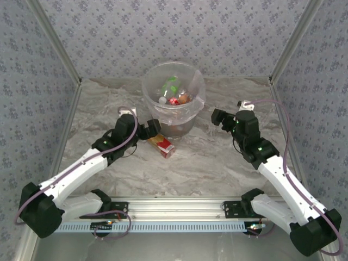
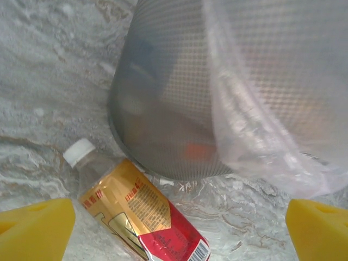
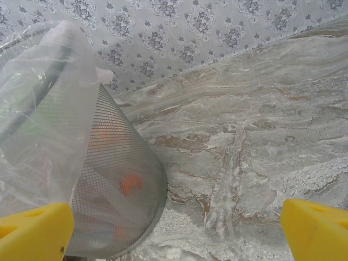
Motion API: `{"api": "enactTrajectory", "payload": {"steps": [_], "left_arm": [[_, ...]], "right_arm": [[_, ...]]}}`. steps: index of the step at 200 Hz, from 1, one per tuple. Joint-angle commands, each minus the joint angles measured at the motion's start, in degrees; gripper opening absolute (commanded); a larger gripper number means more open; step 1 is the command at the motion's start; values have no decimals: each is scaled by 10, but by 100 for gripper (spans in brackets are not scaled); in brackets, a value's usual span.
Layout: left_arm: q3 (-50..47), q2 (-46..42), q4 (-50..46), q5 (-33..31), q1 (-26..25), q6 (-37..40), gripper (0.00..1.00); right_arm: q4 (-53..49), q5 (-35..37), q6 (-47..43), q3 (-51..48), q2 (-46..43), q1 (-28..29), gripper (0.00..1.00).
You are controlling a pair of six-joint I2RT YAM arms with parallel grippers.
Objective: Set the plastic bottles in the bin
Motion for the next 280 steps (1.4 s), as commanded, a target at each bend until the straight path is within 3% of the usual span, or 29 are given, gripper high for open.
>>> {"api": "enactTrajectory", "payload": {"steps": [1,64,204,247,280], "left_arm": [[-32,17,51,-8,-3,-88,100],[-55,103,106,40,-7,-171,99],[6,265,119,57,-11,-177,100],[25,279,55,45,-17,-173,99],[59,280,-70,-6,-36,-128,98]], "right_arm": [[12,7,-11,-4,-10,-3,100],[10,10,-14,-5,-10,-4,100],[-9,16,-14,-7,-19,-7,100],[-15,22,-13,-9,-24,-7,100],[-17,23,-11,-10,-26,-8,100]]}}
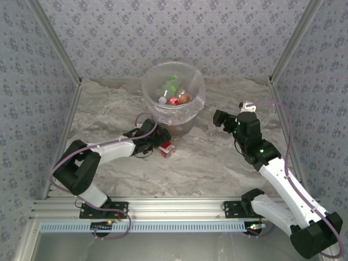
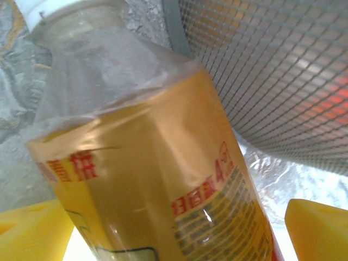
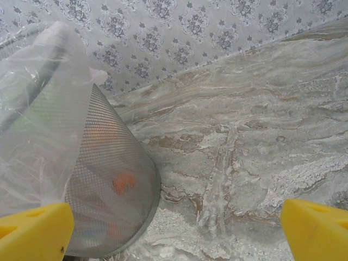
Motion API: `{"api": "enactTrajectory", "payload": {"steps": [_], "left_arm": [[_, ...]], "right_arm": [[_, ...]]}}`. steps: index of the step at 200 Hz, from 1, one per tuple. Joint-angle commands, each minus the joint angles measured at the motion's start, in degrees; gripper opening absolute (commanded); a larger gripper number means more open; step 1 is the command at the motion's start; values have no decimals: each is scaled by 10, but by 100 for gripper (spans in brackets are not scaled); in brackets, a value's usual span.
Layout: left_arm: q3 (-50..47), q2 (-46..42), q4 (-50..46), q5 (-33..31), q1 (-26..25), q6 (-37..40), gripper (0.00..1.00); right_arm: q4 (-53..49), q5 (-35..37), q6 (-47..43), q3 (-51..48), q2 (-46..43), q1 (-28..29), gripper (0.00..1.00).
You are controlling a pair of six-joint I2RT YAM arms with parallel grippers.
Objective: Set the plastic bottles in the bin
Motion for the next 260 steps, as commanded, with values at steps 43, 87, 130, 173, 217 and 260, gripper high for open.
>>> {"api": "enactTrajectory", "payload": {"steps": [43,87,130,173,217,260], "left_arm": [[13,-2,-110,-54,-6,46,95],[10,-2,-134,-84,-5,59,88],[9,-3,-132,-88,-4,69,75],[1,-17,-104,-84,-5,95,58],[-14,-58,-79,-89,-4,129,49],[-43,-138,-69,-124,-4,157,47]], "right_arm": [[0,13,-2,-7,-8,-4,100],[5,-2,-4,-6,-3,-4,100],[6,-6,-2,-1,6,-5,100],[14,-3,1,0,14,-4,100],[24,-5,3,3,22,-4,100],[27,-5,3,5,25,-3,100]]}}
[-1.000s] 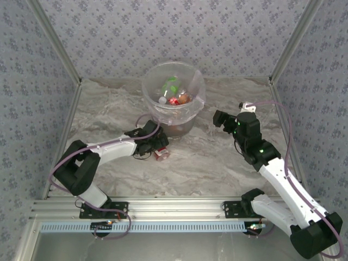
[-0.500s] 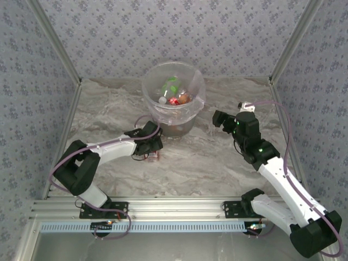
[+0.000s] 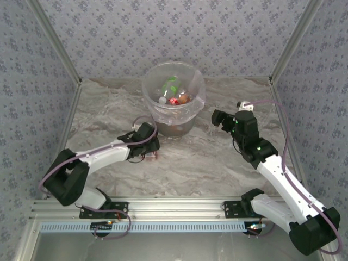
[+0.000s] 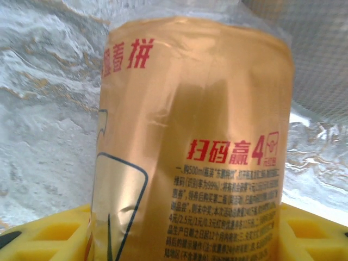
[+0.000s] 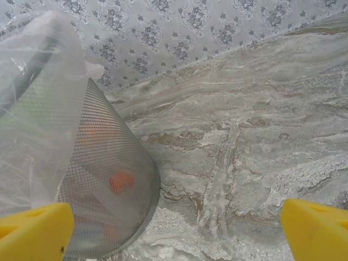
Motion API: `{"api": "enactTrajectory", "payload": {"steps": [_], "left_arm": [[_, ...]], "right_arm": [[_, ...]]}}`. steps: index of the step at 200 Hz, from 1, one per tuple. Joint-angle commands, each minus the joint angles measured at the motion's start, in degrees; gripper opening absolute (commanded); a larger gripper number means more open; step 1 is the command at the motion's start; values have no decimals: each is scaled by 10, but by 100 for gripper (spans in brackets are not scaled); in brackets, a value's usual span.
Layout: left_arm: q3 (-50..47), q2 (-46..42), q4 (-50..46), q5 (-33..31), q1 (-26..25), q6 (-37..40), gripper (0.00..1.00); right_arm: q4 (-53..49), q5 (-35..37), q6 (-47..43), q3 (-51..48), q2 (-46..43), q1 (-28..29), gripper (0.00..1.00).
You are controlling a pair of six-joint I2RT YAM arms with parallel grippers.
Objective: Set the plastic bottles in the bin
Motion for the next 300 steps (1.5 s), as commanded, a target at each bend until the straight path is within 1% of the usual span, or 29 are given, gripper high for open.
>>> {"api": "enactTrajectory", "payload": {"steps": [1,14,36,65,81,112,127,134,139,161,183,216,260,282,300], "left_arm": [[-9,-53,13,-42,3,28,47],[-10,-83,-10,-84,3,20,47],[-8,-136,-51,-173,4,11,46],[14,-181,-63,-242,13,60,46],[38,-194,-61,-259,28,89,46],[84,-213,-13,-242,68,149,46],[107,-217,33,-207,86,192,45],[121,-214,50,-161,95,216,45],[134,-211,55,-141,100,227,45],[192,-186,73,-83,103,271,44],[234,-155,102,-22,103,295,44],[295,-103,139,71,103,309,44],[402,-17,113,202,102,304,44],[459,27,78,219,97,292,45],[488,56,63,238,93,285,45]], "right_arm": [[11,-3,3,7,1,-4,100],[13,-8,1,7,0,-3,100],[29,-32,-12,6,-2,-3,100],[59,-68,-27,-1,-7,-1,100],[78,-85,-39,-4,-10,1,100],[92,-118,-70,-1,-12,4,100],[93,-135,-84,1,-13,7,100],[93,-141,-90,1,-14,9,100],[93,-143,-93,3,-14,9,100],[92,-154,-108,3,-14,17,100],[90,-151,-116,3,-12,24,100],[75,-136,-120,10,-11,29,100],[53,-126,-130,13,-18,33,100],[53,-122,-130,12,-20,33,100],[52,-121,-130,12,-21,34,100]]}}
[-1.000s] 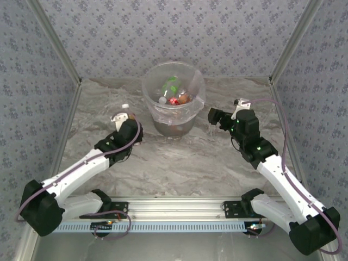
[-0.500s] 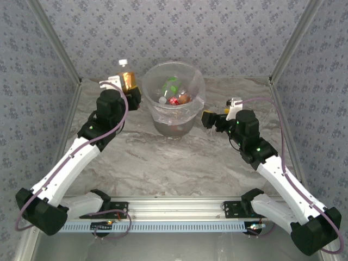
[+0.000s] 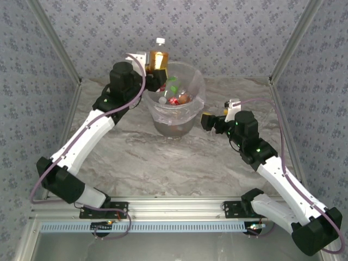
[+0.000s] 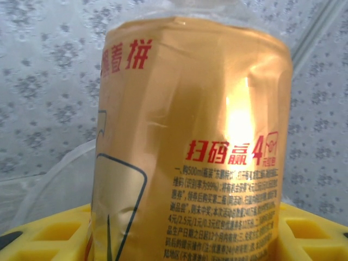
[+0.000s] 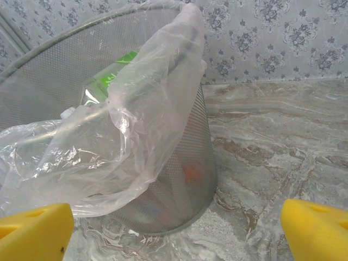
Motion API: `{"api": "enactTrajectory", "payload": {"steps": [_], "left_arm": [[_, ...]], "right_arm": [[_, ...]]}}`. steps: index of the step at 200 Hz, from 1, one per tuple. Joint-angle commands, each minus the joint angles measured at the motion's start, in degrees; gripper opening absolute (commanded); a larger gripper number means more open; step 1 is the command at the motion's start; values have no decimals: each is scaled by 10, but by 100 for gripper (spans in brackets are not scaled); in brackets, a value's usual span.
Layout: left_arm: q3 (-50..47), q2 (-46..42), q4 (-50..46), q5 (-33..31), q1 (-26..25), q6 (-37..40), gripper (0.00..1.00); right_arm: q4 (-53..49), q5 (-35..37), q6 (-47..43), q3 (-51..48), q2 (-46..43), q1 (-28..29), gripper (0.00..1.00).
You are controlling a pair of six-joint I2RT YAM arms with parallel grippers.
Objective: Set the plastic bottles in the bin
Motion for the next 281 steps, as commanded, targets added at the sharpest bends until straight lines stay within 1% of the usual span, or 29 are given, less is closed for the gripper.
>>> {"api": "enactTrajectory", "payload": {"steps": [1,15,34,54,69,81,90,100,110,123,144,159,175,200,221,241,258,281], "left_arm": [[50,26,-22,57,-8,-9,45],[75,47,-44,62,-15,-13,45],[111,72,-97,38,-26,-35,45],[120,88,-113,39,-31,-43,50],[139,104,-141,16,-32,-42,53],[169,121,-184,-15,-32,-48,60],[191,132,-214,-26,-32,-48,70],[209,140,-239,-26,-31,-48,81],[219,142,-250,-14,-32,-46,87],[223,138,-252,7,-31,-43,91],[223,122,-250,27,-29,-41,95],[213,102,-245,28,-24,-41,97],[179,67,-224,15,-19,-36,99],[104,-5,-187,-44,-8,-26,99],[35,-73,-166,-126,8,-20,100],[-42,-139,-138,-222,26,-9,99],[-105,-186,-117,-296,53,-8,100],[-185,-229,-91,-359,102,-3,99]], "right_arm": [[-8,12,-11,12,-11,4,100],[-10,13,-11,12,-13,6,100],[-18,18,-12,13,-16,6,100],[-19,24,-12,9,-22,7,100],[-18,27,-12,7,-26,7,100],[-21,26,-12,8,-28,8,100],[-24,28,-12,9,-29,8,100],[-26,29,-12,8,-32,9,100],[-27,32,-13,7,-34,9,100],[-28,36,-14,6,-37,9,100],[-27,41,-15,4,-39,9,100],[-27,49,-15,3,-38,9,100],[-28,67,-15,1,-37,9,100],[-34,108,-14,0,-37,8,100],[-49,153,-18,3,-38,3,100],[-57,190,-24,0,-42,-2,100],[-59,222,-30,-8,-48,-11,100],[-59,252,-33,-21,-58,-29,100]]}}
